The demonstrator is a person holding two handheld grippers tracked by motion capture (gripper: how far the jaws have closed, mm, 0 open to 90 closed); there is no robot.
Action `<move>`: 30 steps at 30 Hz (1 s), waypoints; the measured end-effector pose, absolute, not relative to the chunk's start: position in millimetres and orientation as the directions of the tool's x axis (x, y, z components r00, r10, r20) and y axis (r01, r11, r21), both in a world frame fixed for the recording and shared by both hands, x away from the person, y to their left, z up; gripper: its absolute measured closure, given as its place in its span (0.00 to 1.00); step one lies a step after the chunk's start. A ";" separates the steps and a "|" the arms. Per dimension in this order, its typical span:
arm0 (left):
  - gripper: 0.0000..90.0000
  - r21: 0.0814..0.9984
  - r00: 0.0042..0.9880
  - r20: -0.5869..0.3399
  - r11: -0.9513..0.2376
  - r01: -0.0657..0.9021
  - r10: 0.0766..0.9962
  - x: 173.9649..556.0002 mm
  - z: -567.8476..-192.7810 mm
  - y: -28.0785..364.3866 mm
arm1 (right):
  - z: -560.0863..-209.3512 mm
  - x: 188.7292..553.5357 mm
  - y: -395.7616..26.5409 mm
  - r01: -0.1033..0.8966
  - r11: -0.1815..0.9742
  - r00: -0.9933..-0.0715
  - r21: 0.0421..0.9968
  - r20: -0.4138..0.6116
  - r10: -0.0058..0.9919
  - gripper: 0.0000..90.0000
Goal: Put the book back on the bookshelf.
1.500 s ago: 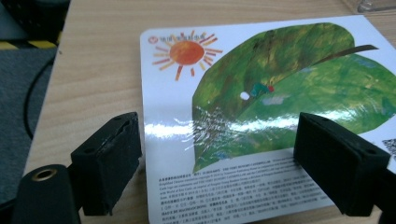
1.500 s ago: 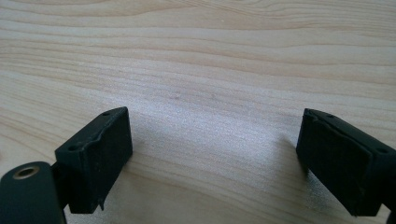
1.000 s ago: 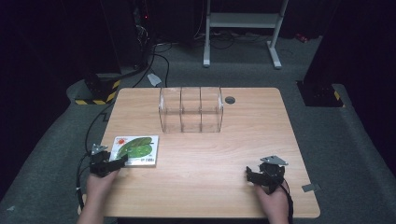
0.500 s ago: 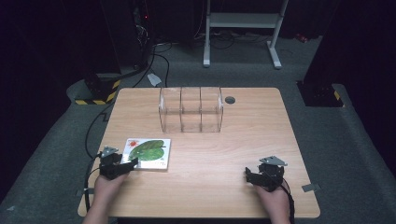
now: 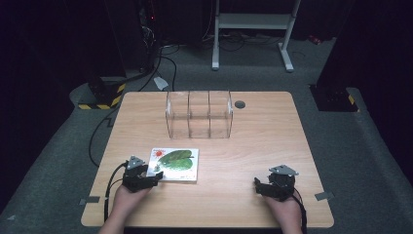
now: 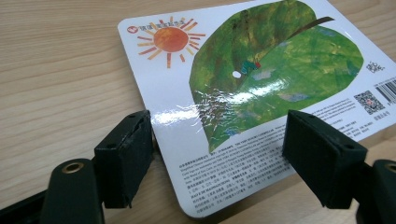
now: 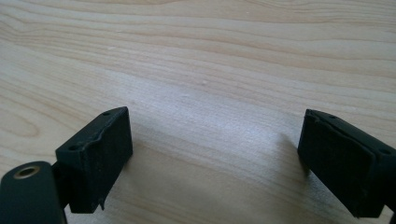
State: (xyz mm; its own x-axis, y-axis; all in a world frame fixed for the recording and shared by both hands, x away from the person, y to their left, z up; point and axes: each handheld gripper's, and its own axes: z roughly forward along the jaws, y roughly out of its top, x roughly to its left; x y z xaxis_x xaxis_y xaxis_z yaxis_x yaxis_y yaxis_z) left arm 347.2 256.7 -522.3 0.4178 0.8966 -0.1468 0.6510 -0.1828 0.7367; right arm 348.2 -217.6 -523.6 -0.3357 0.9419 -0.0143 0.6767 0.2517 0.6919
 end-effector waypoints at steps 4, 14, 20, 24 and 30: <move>0.29 0.742 0.459 -0.139 -0.214 0.635 0.877 344.2 -522.8 245.8 | -523.3 347.6 -215.1 0.680 0.250 -0.331 0.689 -0.016 0.943 0.09; 0.34 0.752 0.500 -0.132 -0.243 0.613 0.856 340.3 -520.5 230.2 | -516.1 340.7 -200.5 0.636 0.253 -0.354 0.729 -0.015 0.935 0.10; 0.33 0.772 0.465 -0.118 -0.214 0.599 0.877 341.1 -519.3 230.1 | -512.5 336.9 -189.5 0.623 0.238 -0.368 0.745 0.010 0.930 0.09; 0.27 0.763 0.467 -0.124 -0.216 0.609 0.876 345.4 -522.1 226.3 | -509.8 335.0 -178.8 0.612 0.246 -0.389 0.752 0.014 0.921 0.11; 0.27 0.759 0.428 -0.143 -0.179 0.626 0.892 350.0 -524.0 224.8 | -506.9 334.8 -166.5 0.595 0.258 -0.411 0.761 0.012 0.912 0.15</move>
